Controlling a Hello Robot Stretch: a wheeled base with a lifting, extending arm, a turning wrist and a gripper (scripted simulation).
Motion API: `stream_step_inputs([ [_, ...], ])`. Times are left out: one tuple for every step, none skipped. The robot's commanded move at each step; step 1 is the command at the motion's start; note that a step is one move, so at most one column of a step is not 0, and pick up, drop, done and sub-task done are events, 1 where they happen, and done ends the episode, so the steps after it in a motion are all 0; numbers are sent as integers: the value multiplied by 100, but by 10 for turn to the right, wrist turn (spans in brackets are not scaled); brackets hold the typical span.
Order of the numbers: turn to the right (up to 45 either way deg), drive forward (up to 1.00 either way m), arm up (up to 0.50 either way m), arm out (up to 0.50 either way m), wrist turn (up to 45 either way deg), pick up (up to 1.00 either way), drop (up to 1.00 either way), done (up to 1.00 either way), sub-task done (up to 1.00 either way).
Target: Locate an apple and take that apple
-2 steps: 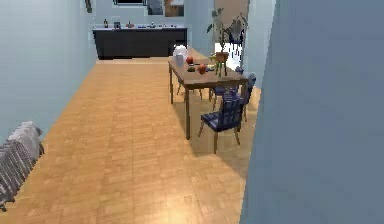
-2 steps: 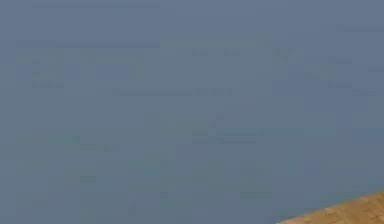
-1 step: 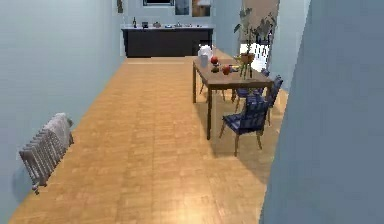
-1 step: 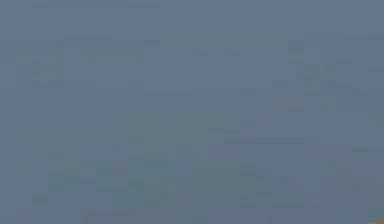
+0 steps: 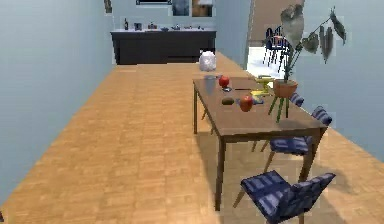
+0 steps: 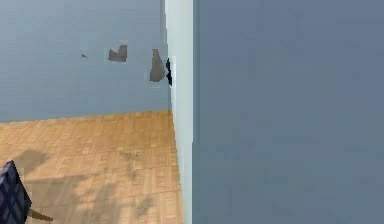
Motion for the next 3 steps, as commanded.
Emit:
stream_step_inputs([
  [-30,0,0,0,0,0,0,0,0],
  [0,35,0,0,0,0,0,0,0],
  [-450,0,0,0,0,0,0,0,0],
])
